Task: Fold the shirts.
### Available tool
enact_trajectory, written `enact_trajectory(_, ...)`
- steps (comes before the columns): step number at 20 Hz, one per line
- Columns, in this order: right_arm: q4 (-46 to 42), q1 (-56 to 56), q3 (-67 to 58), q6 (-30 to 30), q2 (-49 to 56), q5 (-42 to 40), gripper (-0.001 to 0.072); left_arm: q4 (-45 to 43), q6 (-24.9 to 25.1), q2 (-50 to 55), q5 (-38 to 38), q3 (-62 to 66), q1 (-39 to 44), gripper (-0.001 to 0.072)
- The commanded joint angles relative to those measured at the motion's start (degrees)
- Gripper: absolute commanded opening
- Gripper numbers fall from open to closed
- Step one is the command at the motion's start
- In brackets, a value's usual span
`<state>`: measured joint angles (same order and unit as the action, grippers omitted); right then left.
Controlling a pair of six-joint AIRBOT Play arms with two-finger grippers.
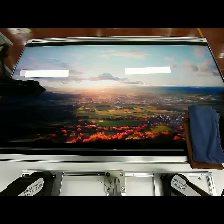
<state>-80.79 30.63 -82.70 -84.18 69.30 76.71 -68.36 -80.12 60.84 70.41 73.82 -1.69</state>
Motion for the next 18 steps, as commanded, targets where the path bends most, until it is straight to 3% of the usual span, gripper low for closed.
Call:
enact_trajectory(1, 1.42, -16.65, -1.31, -3.45, 1.57, -1.42, 0.0623, -10.99, -7.63, 10.84, 11.56, 7.89, 12.46, 0.0073)
enact_trajectory(3, 1.42, -20.79, -0.28, -4.28, 5.09, 3.45, 0.0624, -10.99, -9.07, 16.2, 10.56, 8.09, 16.39, 0.0456)
enact_trajectory(4, 1.36, -22.14, -0.26, -4.31, 6.49, 5.46, 0.0624, -10.97, -9.73, 17.73, 9.42, 8.09, 17.05, 0.0499)
enact_trajectory(7, 0.85, -24.74, -0.26, -4.26, 8.61, 6.43, 0.0623, -11.02, -8.57, 18.75, 5.88, 8.09, 16.39, 0.05)
enact_trajectory(18, 2.34, -24.74, -0.28, -4.26, 8.63, 6.23, 0.0623, -11.43, -6.86, 18.8, 5.66, 8.07, 14.47, 0.05)
